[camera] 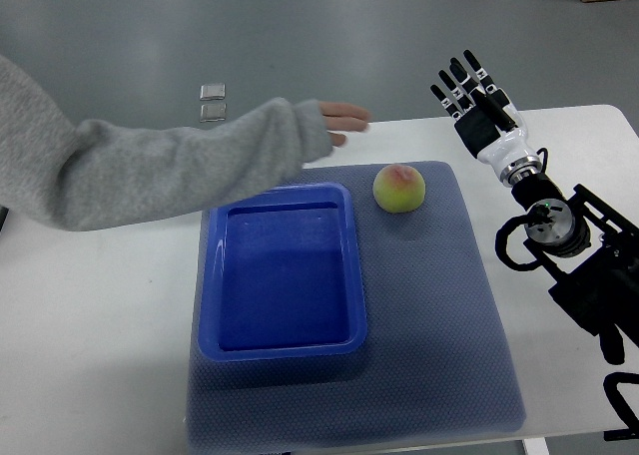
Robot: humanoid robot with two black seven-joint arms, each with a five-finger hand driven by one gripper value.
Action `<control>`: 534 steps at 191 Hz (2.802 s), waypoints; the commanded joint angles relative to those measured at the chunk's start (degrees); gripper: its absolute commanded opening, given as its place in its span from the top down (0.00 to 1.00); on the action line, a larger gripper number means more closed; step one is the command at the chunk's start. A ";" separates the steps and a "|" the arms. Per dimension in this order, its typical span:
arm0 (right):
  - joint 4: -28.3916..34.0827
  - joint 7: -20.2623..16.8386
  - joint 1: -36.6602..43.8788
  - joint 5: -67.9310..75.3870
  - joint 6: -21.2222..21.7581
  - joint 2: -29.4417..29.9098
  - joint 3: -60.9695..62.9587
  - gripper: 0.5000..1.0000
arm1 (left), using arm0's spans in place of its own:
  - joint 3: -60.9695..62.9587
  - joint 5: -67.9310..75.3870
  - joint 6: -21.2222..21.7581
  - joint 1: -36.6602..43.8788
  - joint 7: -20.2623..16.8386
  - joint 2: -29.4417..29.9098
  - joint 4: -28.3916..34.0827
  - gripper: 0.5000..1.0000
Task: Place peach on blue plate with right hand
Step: 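Move the right hand down over the peach beside the blue tray, then close the right hand around the peach and lift it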
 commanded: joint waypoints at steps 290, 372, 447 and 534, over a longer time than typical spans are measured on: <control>3.06 -16.79 53.09 -49.92 10.90 -7.56 -80.34 0.13 | -0.09 0.09 -0.54 0.00 0.00 0.00 0.34 0.00; -5.29 -16.17 44.82 -50.18 7.91 -0.79 -80.34 0.13 | -0.09 0.00 -0.54 0.00 0.00 0.00 0.42 0.00; -8.89 -13.71 40.34 -53.88 2.90 0.97 -80.42 0.26 | -0.09 0.09 -0.62 0.00 0.00 0.00 0.07 0.00; -2.05 -12.39 49.39 -53.00 5.53 -5.53 -79.63 1.00 | -0.09 0.00 -0.54 0.00 0.00 0.00 0.16 0.00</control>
